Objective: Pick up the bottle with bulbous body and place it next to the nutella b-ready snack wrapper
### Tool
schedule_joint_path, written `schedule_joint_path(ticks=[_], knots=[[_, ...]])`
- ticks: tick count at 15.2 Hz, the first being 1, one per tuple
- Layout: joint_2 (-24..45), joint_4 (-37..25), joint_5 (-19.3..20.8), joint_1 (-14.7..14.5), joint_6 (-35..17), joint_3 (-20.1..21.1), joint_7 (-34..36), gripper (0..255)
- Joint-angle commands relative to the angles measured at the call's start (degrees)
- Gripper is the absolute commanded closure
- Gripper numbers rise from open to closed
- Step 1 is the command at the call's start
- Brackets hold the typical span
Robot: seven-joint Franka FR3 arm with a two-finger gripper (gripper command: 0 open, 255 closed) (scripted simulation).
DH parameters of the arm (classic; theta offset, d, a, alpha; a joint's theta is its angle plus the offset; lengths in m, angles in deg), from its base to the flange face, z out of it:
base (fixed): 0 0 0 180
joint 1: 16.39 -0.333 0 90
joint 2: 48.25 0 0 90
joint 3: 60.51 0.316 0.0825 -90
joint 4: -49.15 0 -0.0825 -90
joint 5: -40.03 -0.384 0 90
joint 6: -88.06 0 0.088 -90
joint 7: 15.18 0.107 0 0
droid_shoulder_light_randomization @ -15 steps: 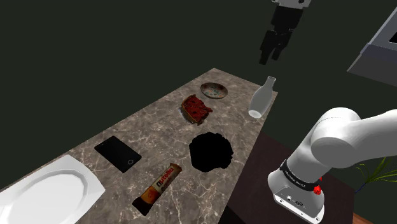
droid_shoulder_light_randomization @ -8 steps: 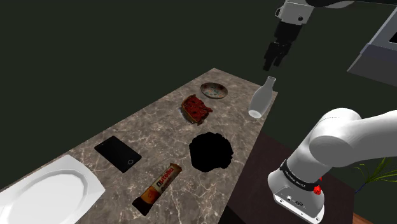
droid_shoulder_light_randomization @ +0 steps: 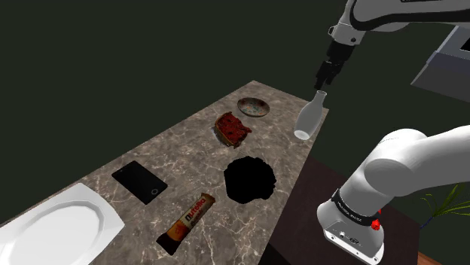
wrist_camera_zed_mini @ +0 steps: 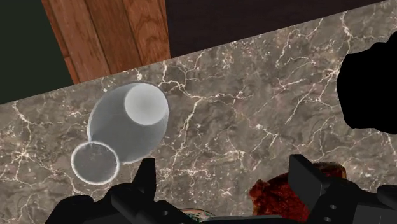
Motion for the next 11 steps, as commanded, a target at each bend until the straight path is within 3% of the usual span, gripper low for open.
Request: schedule_joint_path(ticks=[1,8,11], knots=[[2.13,-0.22,1.09,0.49,-2.70,-2.92,-2.51,0],[12.24,-2.97,1.90,0.23,-12.49,-13.60,-11.51,0],[13.19,-2.02,1.92,0.11,-14.45,-14.41,-11.87,0]])
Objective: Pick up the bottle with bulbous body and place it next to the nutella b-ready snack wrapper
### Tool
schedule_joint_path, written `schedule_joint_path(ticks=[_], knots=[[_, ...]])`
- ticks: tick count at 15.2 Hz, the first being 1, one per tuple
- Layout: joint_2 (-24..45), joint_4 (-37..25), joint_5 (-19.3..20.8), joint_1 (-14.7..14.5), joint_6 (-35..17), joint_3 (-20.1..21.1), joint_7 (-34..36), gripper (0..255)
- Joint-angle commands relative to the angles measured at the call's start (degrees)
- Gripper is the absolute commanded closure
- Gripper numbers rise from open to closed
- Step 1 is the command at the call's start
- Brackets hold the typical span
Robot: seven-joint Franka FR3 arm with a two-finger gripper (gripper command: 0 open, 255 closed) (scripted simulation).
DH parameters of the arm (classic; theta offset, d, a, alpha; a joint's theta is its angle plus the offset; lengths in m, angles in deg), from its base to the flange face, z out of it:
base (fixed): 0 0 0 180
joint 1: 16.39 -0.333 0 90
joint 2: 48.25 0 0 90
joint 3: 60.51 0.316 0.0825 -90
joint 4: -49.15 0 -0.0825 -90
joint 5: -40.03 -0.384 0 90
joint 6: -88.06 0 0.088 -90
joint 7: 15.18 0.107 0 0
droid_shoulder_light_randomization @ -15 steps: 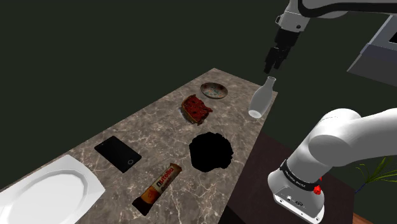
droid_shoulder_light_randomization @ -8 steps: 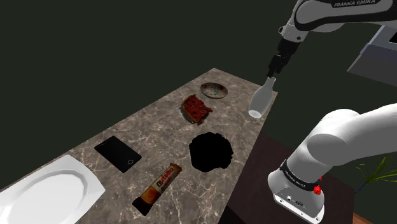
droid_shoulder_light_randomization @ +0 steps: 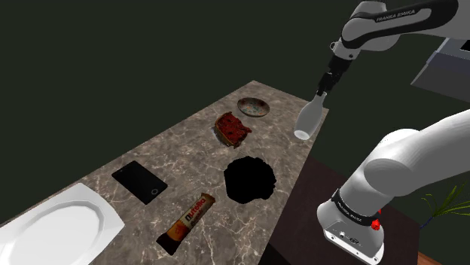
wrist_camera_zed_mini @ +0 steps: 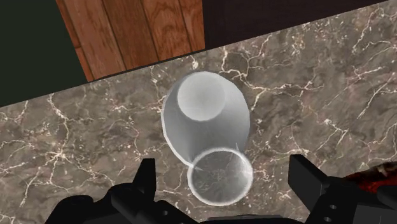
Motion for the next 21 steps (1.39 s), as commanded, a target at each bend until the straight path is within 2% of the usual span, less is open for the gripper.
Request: schedule_joint_path(ticks=[1,5,13,14,21], knots=[[0.71,0.97,0.04,-0.10,-1.74,-0.56,-0.17,0],[2.45,3.25,0.06,-0.36,-5.71,-1.76,-0.44,0],[2.45,3.24,0.05,-0.36,-5.69,-1.75,-0.44,0],[2.45,3.24,0.05,-0.36,-5.69,-1.75,-0.44,255],[2.44,3.26,0.06,-0.36,-5.71,-1.76,-0.44,255]])
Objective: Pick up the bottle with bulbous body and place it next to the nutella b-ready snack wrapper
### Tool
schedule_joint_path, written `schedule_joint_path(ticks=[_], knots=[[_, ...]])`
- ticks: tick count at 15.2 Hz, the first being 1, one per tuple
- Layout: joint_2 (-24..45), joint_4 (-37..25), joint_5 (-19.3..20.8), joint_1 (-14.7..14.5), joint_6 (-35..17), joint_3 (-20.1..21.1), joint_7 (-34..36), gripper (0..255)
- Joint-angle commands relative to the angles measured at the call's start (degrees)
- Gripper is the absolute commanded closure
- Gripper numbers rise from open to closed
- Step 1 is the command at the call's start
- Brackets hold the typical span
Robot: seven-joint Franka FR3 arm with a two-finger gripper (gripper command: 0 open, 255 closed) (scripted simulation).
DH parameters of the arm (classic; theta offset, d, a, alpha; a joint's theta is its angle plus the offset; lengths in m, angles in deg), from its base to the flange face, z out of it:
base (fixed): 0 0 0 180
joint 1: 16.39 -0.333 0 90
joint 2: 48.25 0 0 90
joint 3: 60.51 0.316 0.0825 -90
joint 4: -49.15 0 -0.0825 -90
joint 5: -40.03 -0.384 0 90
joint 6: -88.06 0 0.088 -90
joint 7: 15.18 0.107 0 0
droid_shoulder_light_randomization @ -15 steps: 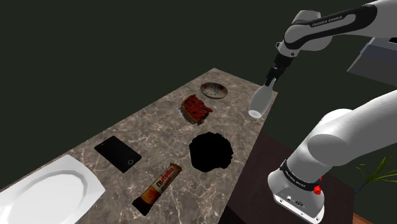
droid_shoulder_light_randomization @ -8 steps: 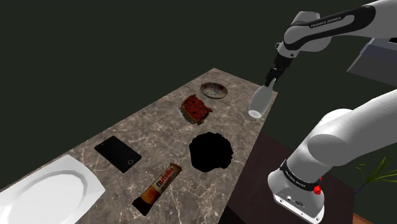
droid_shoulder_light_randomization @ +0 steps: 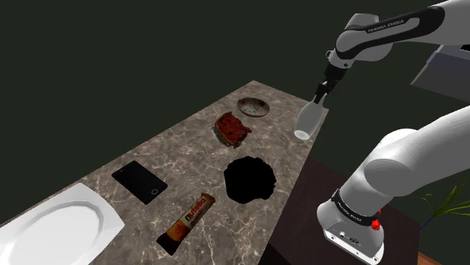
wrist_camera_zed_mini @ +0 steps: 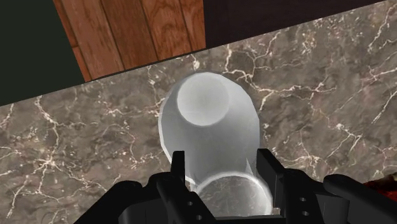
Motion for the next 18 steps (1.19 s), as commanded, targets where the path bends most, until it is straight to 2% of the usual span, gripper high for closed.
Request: schedule_joint_path(ticks=[1,18], knots=[[0.03,0.02,0.04,0.02,-0.01,-0.02,0.00,255],[-3.71,-9.49,-0.92,0.04,13.18,3.59,0.51,255]])
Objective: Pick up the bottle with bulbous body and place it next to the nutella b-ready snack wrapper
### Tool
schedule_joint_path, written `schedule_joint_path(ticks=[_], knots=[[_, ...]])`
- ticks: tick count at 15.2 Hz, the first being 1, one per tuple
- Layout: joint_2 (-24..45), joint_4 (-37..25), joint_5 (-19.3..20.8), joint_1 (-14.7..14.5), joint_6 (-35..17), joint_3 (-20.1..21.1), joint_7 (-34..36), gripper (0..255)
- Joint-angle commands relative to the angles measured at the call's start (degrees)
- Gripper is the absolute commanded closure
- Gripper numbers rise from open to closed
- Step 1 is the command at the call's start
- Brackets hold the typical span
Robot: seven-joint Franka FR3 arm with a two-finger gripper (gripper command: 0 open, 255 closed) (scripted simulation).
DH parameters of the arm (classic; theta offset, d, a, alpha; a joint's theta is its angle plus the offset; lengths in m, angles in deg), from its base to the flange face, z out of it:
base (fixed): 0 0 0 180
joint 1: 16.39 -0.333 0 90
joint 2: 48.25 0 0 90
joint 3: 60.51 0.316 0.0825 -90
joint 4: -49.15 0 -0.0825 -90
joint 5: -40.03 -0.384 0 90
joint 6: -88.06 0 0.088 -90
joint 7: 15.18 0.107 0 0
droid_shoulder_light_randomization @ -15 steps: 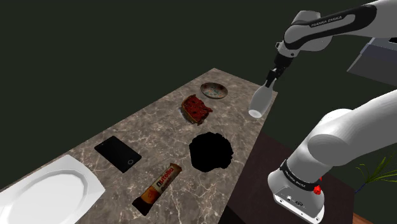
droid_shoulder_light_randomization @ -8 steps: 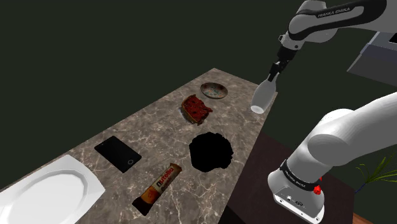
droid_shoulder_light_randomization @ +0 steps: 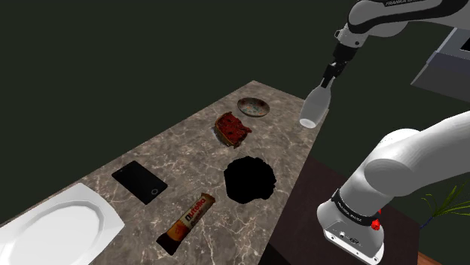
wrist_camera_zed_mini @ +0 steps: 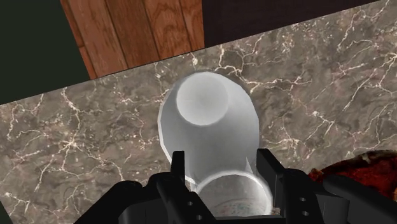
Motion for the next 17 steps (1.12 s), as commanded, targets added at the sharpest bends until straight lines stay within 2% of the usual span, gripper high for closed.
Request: schedule_joint_path(ticks=[1,17], knots=[[-0.25,-1.46,-0.18,-0.05,1.71,0.38,-0.04,255],[0.16,-13.85,-1.90,-0.94,13.78,2.61,-0.50,255]])
